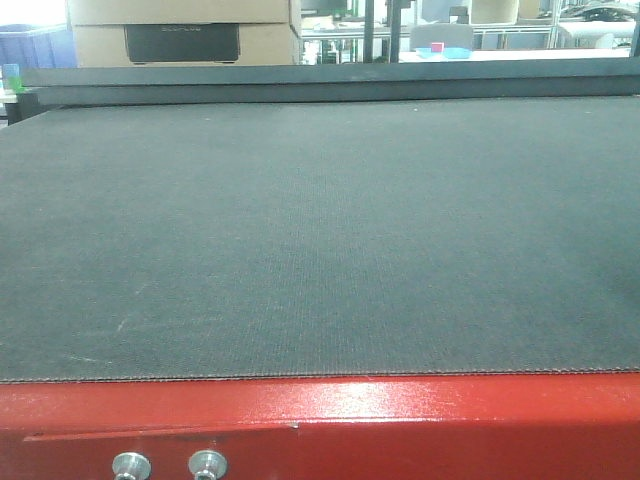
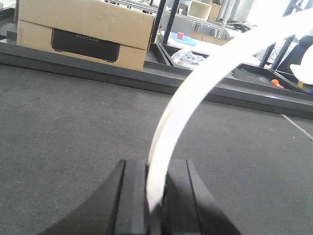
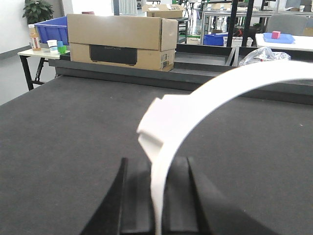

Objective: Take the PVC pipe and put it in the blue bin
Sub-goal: 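Hold both clamps raised while the base backs away from the table, then drive the base past the table toward the shelf of blue bins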

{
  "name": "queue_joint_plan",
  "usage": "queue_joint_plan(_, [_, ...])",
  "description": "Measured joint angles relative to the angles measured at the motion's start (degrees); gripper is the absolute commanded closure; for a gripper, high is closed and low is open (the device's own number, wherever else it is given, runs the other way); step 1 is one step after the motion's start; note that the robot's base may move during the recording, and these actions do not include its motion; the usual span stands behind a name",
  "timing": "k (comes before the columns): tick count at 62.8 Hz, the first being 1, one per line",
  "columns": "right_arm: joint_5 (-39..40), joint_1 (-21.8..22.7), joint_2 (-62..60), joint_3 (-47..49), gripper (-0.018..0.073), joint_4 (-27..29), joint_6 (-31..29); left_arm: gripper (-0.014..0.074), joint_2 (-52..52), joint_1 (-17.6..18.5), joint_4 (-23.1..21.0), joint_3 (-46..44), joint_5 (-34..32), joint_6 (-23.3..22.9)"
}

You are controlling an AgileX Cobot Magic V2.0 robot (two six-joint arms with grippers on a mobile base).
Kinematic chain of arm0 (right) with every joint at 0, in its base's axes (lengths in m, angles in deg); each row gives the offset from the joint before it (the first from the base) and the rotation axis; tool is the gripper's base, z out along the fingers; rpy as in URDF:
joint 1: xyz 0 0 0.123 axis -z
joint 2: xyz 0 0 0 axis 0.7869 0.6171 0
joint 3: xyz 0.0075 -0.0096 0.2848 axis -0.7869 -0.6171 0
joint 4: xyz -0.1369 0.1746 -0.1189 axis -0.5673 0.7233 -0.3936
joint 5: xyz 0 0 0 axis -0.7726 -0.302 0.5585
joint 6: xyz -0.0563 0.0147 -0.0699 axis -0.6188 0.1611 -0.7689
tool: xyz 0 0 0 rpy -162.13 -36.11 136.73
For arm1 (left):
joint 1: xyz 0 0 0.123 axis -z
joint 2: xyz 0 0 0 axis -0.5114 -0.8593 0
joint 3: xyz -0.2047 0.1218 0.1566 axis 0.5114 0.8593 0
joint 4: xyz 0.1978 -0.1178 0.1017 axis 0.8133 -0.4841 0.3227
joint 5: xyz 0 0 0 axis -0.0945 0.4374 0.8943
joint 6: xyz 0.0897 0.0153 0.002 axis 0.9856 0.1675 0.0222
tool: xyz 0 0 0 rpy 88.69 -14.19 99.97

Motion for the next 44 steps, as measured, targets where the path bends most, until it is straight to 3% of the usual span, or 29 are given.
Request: queue_joint_plan(44, [0.0,0.0,0.0,0.0,0.0727,0.0,-0.1,0.0707,0.0,0.0,0.0,0.0,0.0,0.0])
